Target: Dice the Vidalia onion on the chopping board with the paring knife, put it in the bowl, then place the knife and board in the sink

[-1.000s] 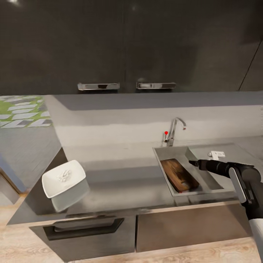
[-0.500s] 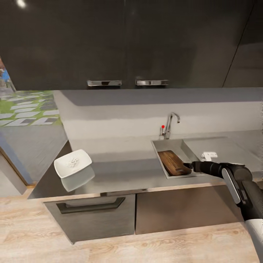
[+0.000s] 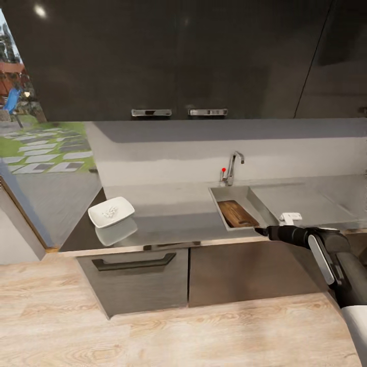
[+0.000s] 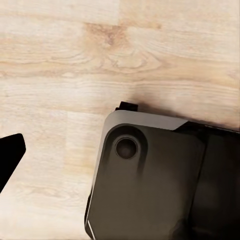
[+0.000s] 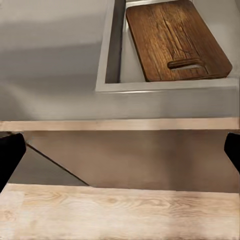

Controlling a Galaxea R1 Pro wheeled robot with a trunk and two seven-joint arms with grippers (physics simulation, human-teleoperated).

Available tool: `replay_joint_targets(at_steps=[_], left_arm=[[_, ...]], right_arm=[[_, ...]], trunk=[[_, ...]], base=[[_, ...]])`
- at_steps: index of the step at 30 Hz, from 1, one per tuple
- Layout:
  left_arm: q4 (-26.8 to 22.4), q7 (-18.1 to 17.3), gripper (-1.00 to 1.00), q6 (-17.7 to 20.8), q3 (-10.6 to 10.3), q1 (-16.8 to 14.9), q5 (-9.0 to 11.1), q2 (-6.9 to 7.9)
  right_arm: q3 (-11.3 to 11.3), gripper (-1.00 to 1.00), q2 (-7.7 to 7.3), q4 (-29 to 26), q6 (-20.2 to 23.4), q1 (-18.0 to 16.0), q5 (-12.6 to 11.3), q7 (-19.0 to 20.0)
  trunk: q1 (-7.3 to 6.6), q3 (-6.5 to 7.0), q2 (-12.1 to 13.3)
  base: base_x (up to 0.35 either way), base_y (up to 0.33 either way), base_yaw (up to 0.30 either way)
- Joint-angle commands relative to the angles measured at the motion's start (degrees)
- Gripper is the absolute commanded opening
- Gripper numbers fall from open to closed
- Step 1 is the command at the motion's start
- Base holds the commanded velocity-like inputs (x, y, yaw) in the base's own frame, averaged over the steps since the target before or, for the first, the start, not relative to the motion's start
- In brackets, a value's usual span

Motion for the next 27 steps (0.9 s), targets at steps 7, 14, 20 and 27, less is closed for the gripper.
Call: replay_joint_targets(at_steps=[7,14,20,27], left_arm=[[0.23,0.11,1.00,-0.29,-0.48,-0.12,0.34,-0.07],[0.02,0.02,1.00,-0.20,-0.57,-0.12,0.12,-0.06],[-3.93,0.14,1.00,-0.11,-0.24,-0.12,-0.07,2.86],[-11.76,0.21,1.00,0.05,-0.23,-0.12,-0.16,3.95]], right_arm=[[3.04,1.00,0.23,2.05,-1.96,0.00,0.19,-0.28],[3.95,1.00,0.85,24.57,-22.76,0.12,2.65,-0.15],[3.98,1.00,2.89,65.02,-61.35,0.16,5.48,-0.04],[3.96,1.00,9.94,71.27,-77.32,8.72,5.69,-3.00]], trunk=[[0.00,-0.13,-0.14],[0.00,-0.13,-0.14],[0.00,-0.13,-0.14],[0.00,-0.13,-0.14]], base=[[-0.215,0.000,0.000],[-0.012,0.000,0.000],[0.000,0.000,0.000],[0.000,0.000,0.000]])
